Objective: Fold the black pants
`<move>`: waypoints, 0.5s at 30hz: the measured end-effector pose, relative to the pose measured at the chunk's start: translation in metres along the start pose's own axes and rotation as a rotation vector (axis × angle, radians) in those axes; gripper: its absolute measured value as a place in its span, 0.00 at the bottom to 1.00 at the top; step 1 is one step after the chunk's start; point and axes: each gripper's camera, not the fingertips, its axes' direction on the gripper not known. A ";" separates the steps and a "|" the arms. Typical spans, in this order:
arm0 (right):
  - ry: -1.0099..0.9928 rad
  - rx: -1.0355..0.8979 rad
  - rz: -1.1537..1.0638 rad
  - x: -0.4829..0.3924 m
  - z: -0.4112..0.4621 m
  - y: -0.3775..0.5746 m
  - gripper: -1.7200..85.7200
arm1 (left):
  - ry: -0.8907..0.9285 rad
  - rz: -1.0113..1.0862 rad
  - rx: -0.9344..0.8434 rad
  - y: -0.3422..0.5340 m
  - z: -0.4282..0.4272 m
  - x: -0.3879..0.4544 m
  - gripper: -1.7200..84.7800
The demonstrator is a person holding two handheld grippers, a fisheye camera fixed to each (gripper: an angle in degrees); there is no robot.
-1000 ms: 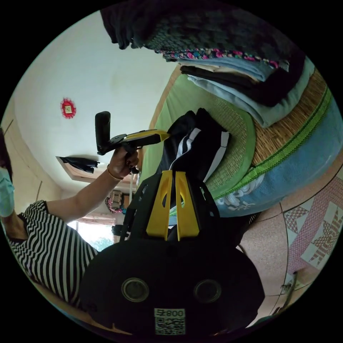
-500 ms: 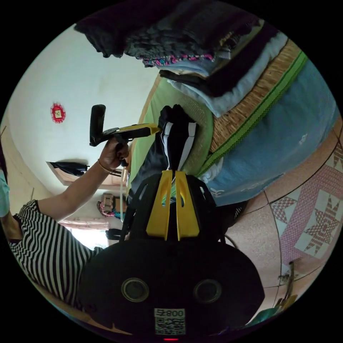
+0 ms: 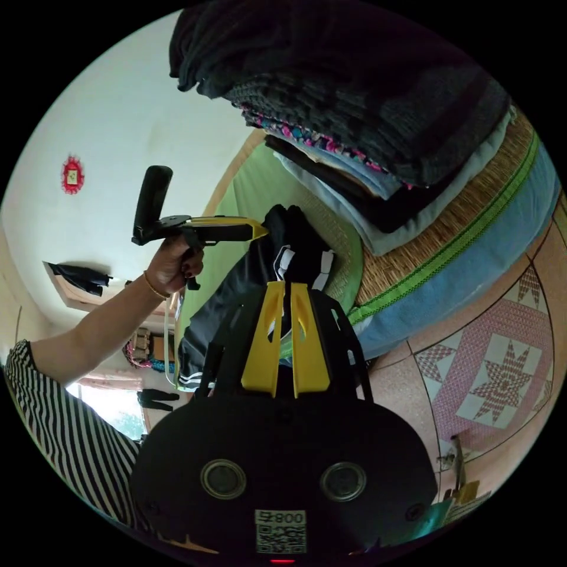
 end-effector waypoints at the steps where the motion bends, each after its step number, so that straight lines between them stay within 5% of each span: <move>1: -0.013 0.021 -0.015 -0.004 -0.001 0.001 0.04 | 0.010 0.013 0.019 -0.002 -0.013 0.005 0.04; 15: 0.039 0.052 0.041 0.009 0.038 0.004 0.03 | 0.023 -0.042 0.071 -0.061 -0.126 0.045 0.07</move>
